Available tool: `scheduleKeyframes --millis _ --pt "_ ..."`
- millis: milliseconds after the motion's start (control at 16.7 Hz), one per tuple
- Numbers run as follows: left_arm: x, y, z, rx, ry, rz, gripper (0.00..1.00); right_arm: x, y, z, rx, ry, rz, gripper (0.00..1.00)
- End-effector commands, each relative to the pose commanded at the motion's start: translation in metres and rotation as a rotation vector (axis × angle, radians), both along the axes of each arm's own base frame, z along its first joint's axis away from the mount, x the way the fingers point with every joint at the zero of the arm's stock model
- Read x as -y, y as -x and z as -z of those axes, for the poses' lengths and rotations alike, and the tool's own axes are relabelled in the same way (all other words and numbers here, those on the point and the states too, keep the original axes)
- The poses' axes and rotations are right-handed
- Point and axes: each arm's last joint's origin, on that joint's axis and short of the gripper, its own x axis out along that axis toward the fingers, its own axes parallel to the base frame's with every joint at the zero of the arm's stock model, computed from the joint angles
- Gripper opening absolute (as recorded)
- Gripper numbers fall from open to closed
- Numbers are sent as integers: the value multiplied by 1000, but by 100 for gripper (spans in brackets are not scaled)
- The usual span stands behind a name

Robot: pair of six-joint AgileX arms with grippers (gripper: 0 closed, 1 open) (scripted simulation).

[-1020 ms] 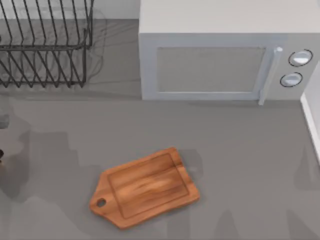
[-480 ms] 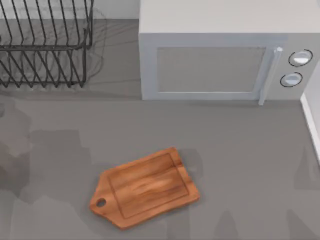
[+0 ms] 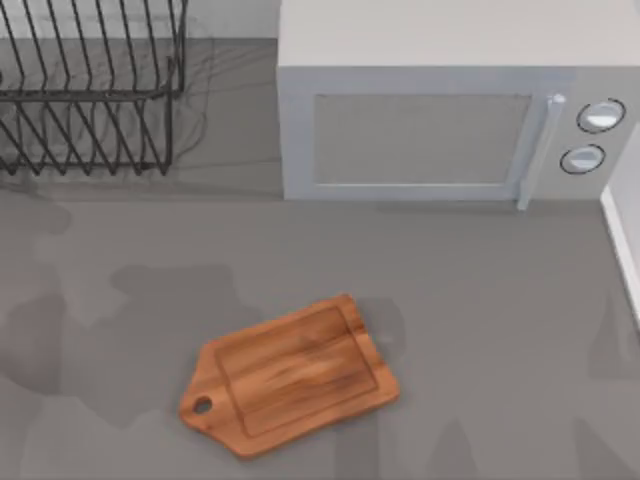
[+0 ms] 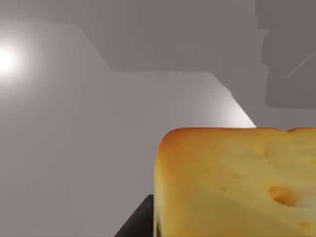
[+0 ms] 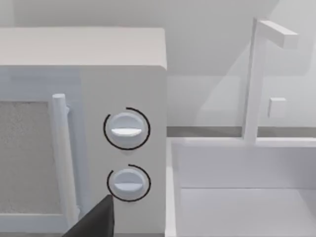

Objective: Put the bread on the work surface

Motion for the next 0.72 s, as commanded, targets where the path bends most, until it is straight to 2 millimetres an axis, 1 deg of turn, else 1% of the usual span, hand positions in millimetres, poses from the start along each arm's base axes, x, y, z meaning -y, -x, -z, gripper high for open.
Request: scheduleKeyframes --millis 240,420,600,720 --pt "-1 0 2 -4 0 0 0 0 0 0 0 0 0 100" --pt "1 -1 4 -3 -2 -47 0 0 0 0 0 0 0 100" --pt "8 -4 11 -7 -8 -176 0 0 0 0 0 0 0 100" --pt "16 -8 17 -14 -13 -303 0 0 0 0 0 0 0 100"
